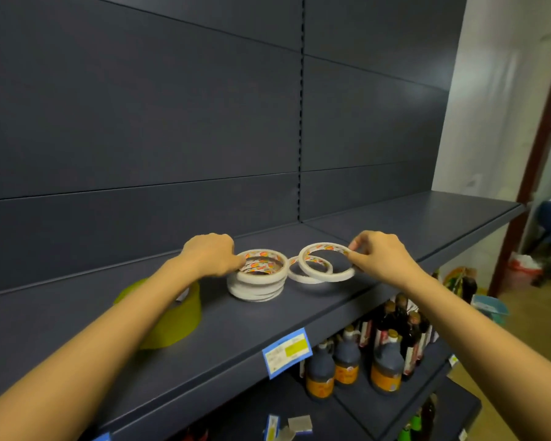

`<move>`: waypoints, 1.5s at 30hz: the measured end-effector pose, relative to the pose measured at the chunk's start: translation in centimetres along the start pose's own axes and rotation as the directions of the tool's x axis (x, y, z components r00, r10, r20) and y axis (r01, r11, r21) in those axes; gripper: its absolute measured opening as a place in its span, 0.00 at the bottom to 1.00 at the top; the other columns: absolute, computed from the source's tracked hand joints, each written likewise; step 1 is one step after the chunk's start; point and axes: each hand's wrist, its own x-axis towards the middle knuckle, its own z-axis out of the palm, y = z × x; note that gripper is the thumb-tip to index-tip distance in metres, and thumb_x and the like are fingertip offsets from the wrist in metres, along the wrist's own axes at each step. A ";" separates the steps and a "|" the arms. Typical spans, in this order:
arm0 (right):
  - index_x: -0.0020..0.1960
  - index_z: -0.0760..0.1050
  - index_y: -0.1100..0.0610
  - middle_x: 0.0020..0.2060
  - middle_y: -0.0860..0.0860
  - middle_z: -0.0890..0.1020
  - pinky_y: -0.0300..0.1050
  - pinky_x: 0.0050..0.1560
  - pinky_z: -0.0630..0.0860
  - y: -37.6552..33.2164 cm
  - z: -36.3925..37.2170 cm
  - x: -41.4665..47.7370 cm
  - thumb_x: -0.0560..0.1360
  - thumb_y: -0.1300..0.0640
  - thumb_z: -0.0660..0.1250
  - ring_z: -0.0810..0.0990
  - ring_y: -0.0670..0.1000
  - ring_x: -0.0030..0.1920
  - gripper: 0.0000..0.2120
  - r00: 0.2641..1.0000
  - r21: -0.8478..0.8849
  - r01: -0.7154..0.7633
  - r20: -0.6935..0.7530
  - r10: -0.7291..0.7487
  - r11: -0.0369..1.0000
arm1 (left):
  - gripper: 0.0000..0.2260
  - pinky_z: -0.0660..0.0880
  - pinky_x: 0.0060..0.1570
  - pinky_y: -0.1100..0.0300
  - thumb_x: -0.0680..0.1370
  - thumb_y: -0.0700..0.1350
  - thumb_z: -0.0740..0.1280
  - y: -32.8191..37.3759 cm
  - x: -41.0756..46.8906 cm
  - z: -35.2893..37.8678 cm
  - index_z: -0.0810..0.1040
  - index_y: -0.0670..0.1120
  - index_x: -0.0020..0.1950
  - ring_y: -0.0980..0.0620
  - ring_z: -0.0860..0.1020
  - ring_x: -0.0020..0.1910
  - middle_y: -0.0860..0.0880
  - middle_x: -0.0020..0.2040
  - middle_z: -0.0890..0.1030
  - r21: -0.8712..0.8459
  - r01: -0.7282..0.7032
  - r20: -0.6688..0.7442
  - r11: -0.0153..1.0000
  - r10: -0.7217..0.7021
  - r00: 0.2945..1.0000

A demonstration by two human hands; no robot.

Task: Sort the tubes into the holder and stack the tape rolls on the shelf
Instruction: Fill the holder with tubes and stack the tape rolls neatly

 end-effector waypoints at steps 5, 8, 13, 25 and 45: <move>0.47 0.76 0.55 0.43 0.54 0.82 0.44 0.40 0.72 0.8 2.0 4.3 0.75 0.54 0.67 0.78 0.52 0.42 0.05 0.998 0.018 0.051 0.048 -0.051 0.999 | 0.20 0.68 0.33 0.60 0.78 0.58 0.58 0.4 0.4 0.6 0.75 0.45 0.35 0.51 0.73 0.33 0.50 0.33 0.75 0.120 0.043 0.008 0.992 -0.045 0.999; 0.48 0.78 0.58 0.46 0.56 0.82 0.44 0.42 0.73 0.9 3.3 6.4 0.75 0.52 0.67 0.77 0.54 0.43 0.08 0.984 -0.056 0.097 0.158 -0.087 0.994 | 0.22 0.72 0.38 0.58 0.79 0.60 0.55 0.2 -0.4 -0.2 0.79 0.44 0.42 0.49 0.75 0.35 0.49 0.34 0.76 0.131 0.104 -0.080 0.986 -0.094 0.992; 0.53 0.79 0.55 0.53 0.54 0.80 0.46 0.46 0.71 0.0 3.0 8.5 0.75 0.42 0.64 0.78 0.58 0.53 0.18 0.945 -0.334 0.289 0.251 -0.211 0.897 | 0.17 0.72 0.37 0.58 0.79 0.56 0.57 -0.1 -3.0 -1.4 0.75 0.45 0.41 0.47 0.76 0.37 0.46 0.38 0.79 0.081 0.254 -0.300 0.964 -0.219 0.928; 0.59 0.74 0.49 0.55 0.46 0.78 0.45 0.52 0.72 -15.1 6.0 0.8 0.75 0.47 0.64 0.77 0.52 0.56 0.14 0.366 0.238 0.873 0.256 -0.895 0.426 | 0.11 0.68 0.49 0.56 0.78 0.51 0.60 -2.1 -17.8 -1.4 0.76 0.46 0.53 0.46 0.76 0.55 0.48 0.53 0.81 0.094 0.638 -0.566 0.764 -0.486 0.666; 0.64 0.70 0.50 0.58 0.48 0.78 0.51 0.56 0.76 -37.8 13.6 -27.4 0.77 0.48 0.62 0.77 0.52 0.57 0.16 -0.056 0.504 0.859 0.257 -0.965 0.084 | 0.10 0.65 0.41 0.59 0.77 0.52 0.61 -12.5 -53.2 -5.1 0.77 0.48 0.49 0.49 0.77 0.48 0.49 0.48 0.81 0.140 0.908 -0.603 0.395 -0.693 0.394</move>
